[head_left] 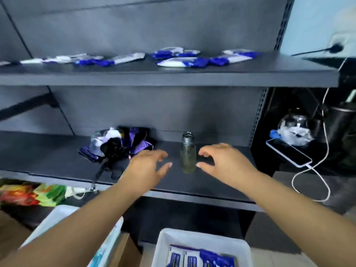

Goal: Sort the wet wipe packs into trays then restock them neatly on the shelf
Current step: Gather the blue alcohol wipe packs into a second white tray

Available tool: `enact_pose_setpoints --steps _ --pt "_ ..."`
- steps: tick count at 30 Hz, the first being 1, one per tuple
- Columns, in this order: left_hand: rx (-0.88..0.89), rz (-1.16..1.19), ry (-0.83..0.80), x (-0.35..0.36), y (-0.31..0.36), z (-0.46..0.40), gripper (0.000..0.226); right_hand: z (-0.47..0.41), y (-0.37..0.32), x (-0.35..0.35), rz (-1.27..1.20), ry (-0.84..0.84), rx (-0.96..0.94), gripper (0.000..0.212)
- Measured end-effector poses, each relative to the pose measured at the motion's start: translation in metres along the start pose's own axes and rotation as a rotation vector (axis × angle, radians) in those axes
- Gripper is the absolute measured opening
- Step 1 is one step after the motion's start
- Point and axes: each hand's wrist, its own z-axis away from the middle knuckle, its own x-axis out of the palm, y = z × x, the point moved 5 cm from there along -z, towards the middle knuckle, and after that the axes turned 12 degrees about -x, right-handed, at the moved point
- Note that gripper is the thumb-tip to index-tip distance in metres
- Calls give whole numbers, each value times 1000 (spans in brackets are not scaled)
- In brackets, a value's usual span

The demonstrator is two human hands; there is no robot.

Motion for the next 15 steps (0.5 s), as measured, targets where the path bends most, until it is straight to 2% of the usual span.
enact_pose_setpoints --steps 4,7,15 --pt "-20 12 78 -81 5 -14 37 -21 -44 -70 63 127 -52 36" --pt "-25 15 120 -128 -2 -16 35 -33 -76 -105 106 164 -57 36" --pt "102 65 192 -212 -22 -17 31 -45 -140 -148 184 242 59 33"
